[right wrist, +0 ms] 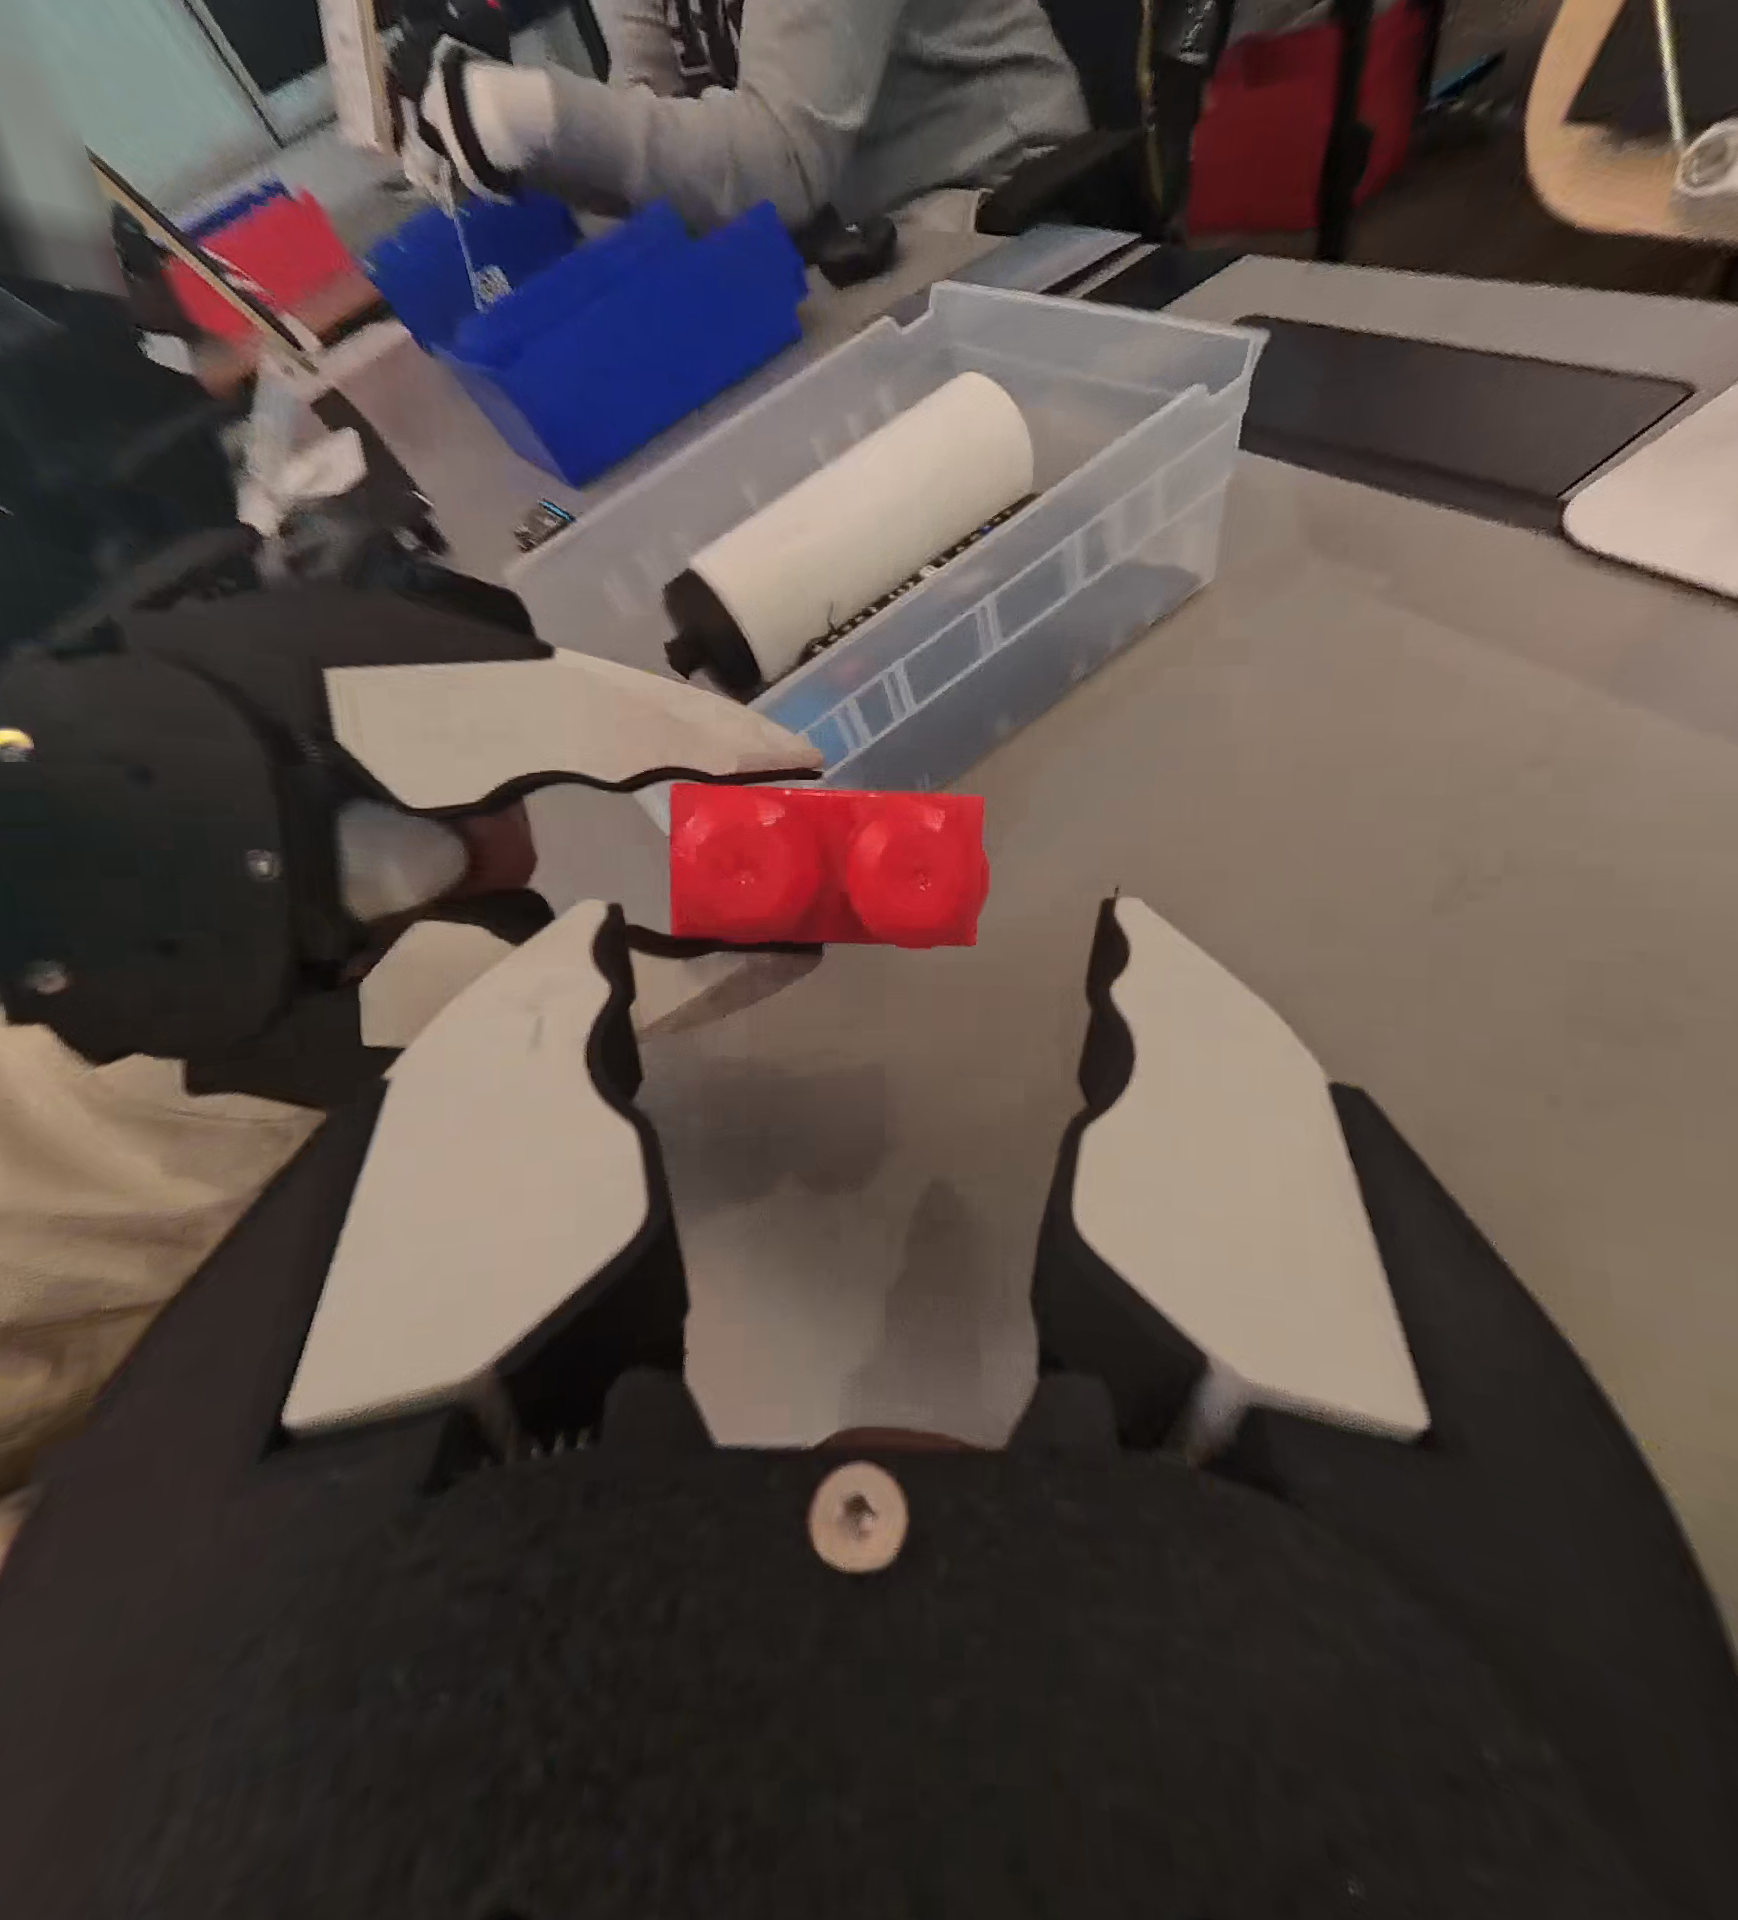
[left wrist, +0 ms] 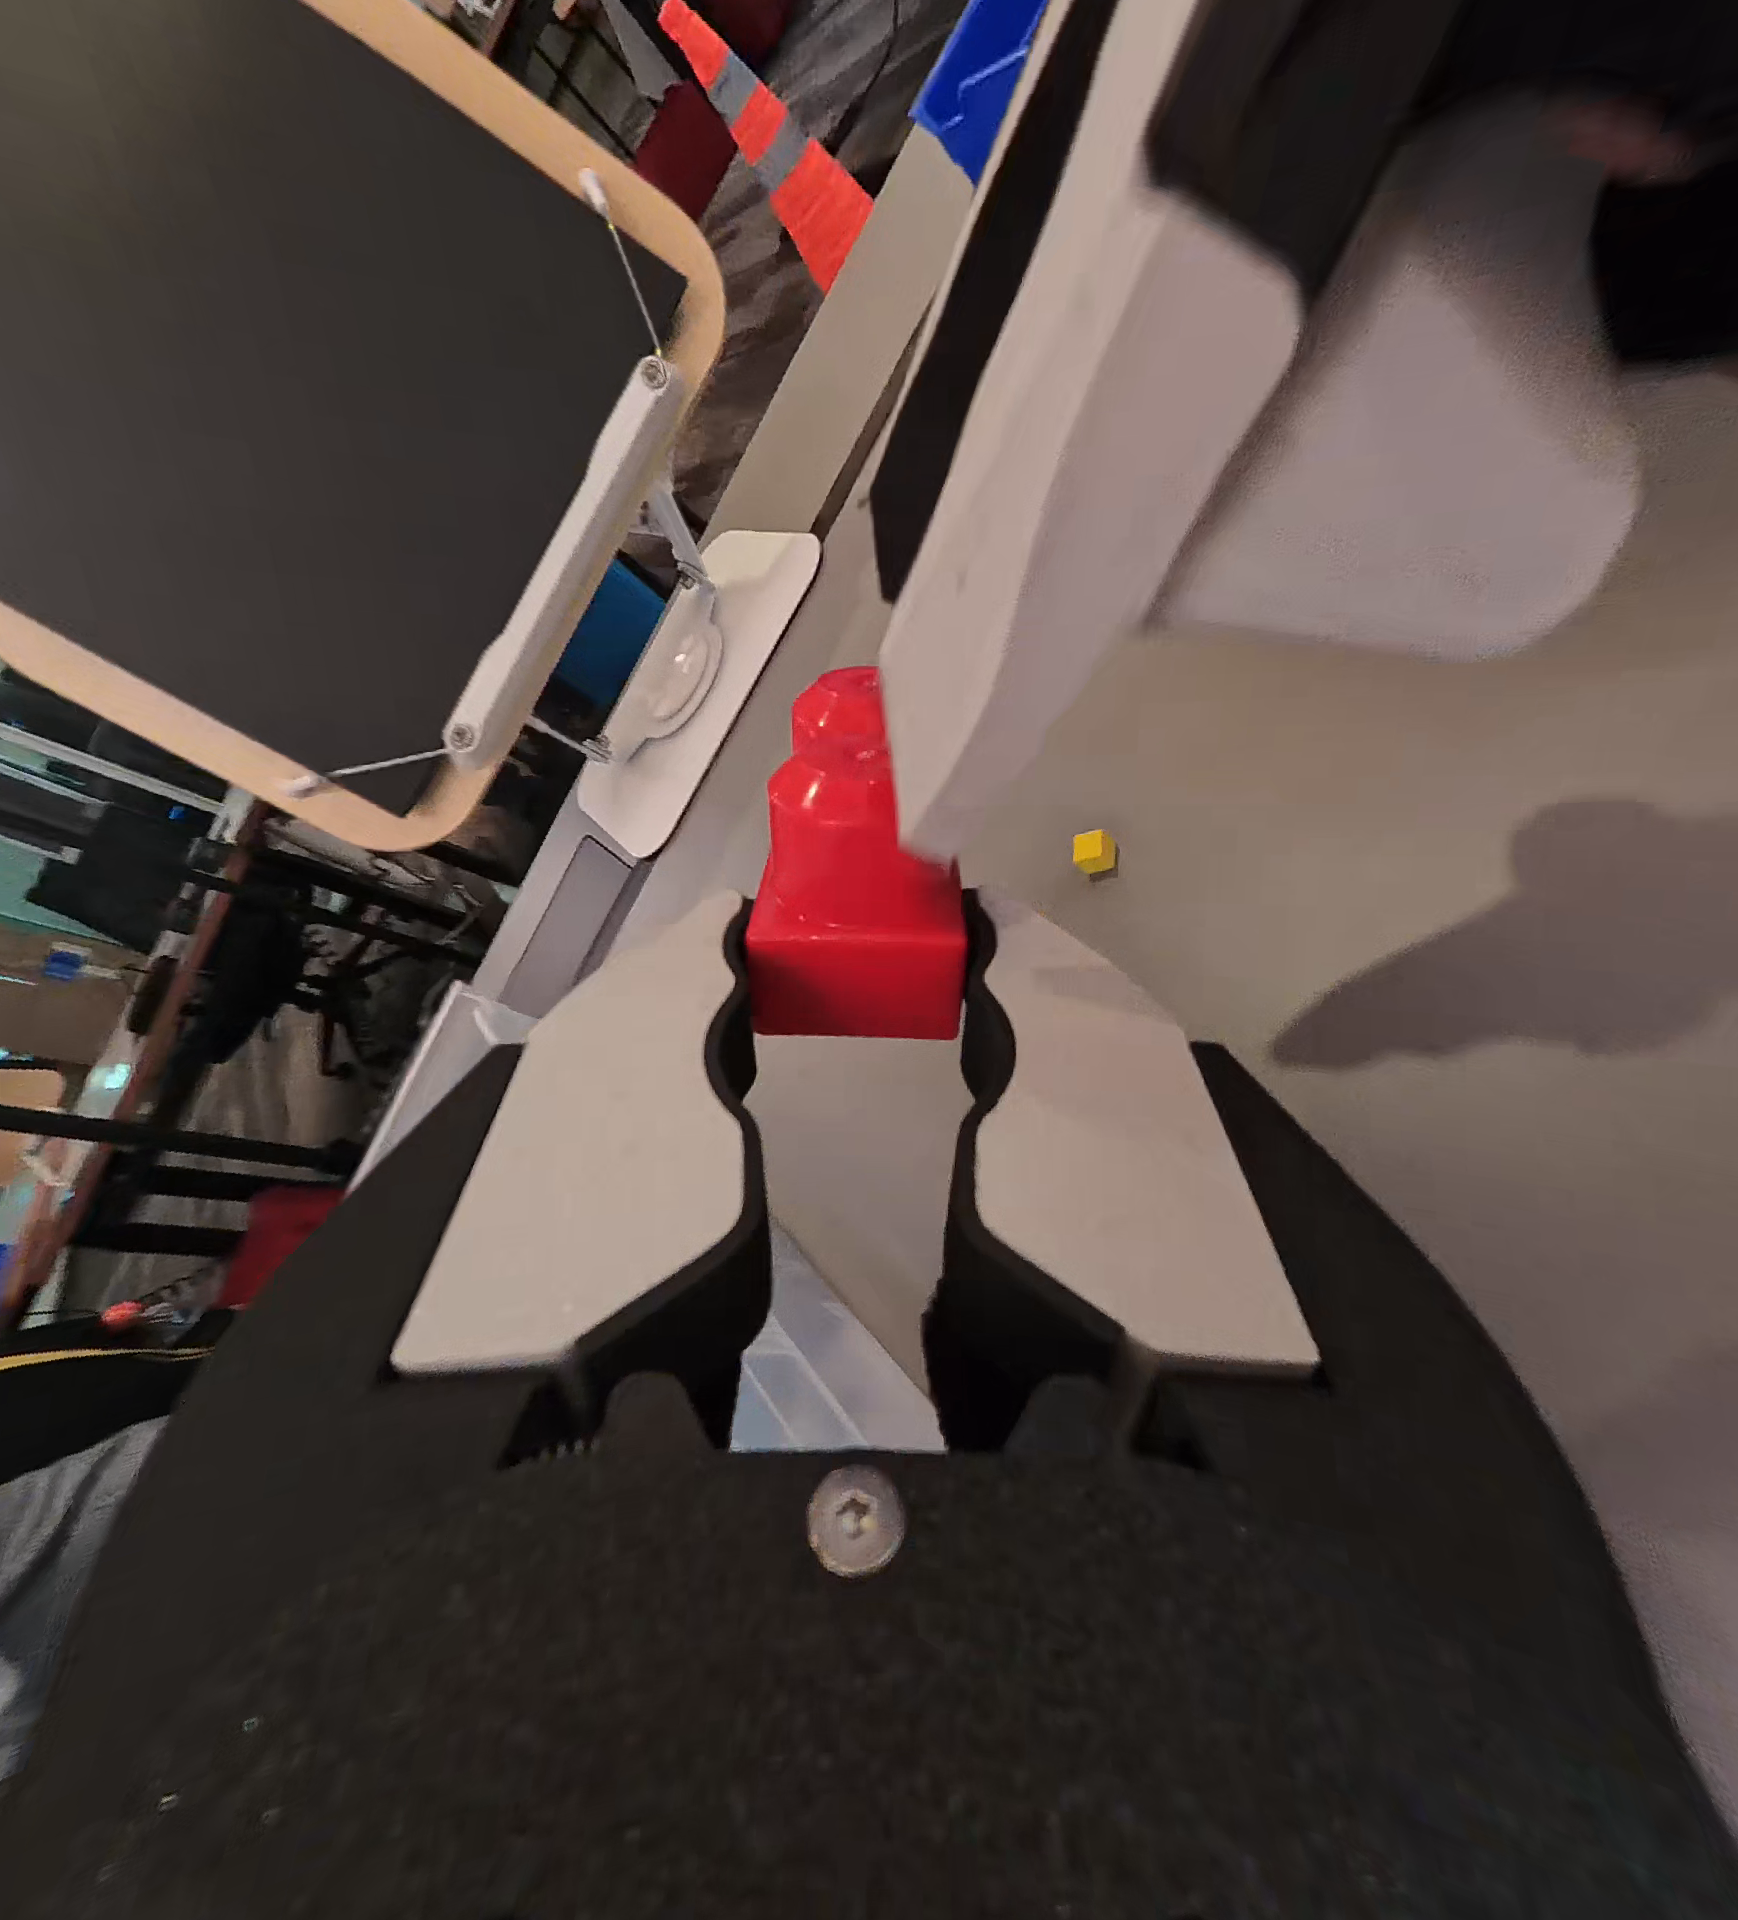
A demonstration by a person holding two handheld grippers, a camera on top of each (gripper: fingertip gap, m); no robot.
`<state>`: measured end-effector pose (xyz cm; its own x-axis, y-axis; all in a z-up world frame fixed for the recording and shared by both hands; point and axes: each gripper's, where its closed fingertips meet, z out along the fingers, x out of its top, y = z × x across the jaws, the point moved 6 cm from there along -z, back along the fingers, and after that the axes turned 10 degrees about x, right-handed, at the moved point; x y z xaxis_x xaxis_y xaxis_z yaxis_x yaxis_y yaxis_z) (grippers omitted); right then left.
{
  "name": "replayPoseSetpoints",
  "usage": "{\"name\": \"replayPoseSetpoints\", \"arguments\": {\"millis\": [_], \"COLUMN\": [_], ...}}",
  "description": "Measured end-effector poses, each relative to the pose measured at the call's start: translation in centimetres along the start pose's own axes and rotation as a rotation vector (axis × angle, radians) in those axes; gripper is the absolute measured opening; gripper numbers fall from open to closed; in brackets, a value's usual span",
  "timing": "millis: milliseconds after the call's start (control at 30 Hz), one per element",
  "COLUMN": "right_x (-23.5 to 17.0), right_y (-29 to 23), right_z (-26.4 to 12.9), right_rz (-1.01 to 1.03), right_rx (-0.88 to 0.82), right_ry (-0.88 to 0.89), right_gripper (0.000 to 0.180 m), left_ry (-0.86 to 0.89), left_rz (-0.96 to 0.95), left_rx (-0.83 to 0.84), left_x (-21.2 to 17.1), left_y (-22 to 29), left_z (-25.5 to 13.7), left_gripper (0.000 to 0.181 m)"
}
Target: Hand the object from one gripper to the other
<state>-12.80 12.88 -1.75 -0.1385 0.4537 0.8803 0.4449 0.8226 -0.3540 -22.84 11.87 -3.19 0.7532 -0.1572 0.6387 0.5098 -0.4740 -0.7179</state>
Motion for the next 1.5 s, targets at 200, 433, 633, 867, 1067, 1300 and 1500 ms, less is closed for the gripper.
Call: {"name": "replayPoseSetpoints", "arguments": {"millis": [200,433,633,867,1067,1300,1500], "right_x": [-1.2,-1.5,-0.8,-1.7,-2.6,-3.6,-3.5], "right_y": [-0.2,1.2,2.2,1.4,-0.3,-2.2,-3.0], "right_z": [2.1,1.1,-2.5,-1.4,1.7,4.1,3.8], "right_rz": [-0.045,-0.089,-0.54,-0.919,-1.134,-1.207,-1.143], "right_rx": [-0.022,-0.018,-0.113,-0.275,-0.442,-0.492,-0.391], "right_ry": [-0.037,-0.083,-0.216,-0.285,-0.351,-0.408,-0.327], "right_gripper": [0.074,0.073,0.073,0.073,0.073,0.073,0.071], "left_ry": [0.04,0.037,-0.044,-0.05,-0.071,-0.094,-0.055], "left_rz": [0.137,0.036,-0.486,-0.948,-1.035,-1.013,-0.965], "left_rx": [0.082,-0.017,-0.411,-0.688,-0.673,-0.687,-0.744], "left_x": [1.2,1.0,-0.7,-0.5,-0.3,-0.8,-0.9], "left_y": [1.3,2.0,-0.2,-1.3,-0.8,-0.5,-0.7], "left_z": [-0.2,0.0,0.2,0.3,1.0,1.0,0.5], "left_gripper": [0.036,0.049,0.07,0.069,0.07,0.051,0.044]}}
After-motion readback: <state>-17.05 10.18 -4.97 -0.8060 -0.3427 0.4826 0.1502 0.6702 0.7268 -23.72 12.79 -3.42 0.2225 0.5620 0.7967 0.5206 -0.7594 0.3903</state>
